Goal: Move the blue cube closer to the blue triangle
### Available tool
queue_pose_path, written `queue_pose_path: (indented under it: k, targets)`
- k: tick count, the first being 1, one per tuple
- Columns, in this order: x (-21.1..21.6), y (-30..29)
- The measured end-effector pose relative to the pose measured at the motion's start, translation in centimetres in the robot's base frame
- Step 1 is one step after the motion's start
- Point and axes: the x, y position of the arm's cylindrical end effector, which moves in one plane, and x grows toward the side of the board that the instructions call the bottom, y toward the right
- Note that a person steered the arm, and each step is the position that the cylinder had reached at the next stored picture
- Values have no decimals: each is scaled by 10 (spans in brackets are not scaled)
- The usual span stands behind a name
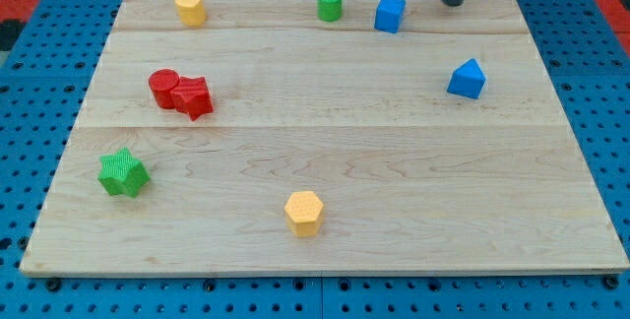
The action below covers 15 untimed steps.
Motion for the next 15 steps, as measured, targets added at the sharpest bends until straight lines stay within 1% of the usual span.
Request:
queue_pose_path:
  k: [1, 3, 4, 5, 6, 8, 9, 10, 11, 12, 13, 15]
  targets:
    - [-8, 1]
    - [-2, -110]
    - [21, -141]
    - [52, -104]
    - [64, -83]
    - [66, -66]
    - [57, -29]
    - [63, -1]
    - [98, -20]
    - [84, -32]
    - [52, -88]
    - [117, -55]
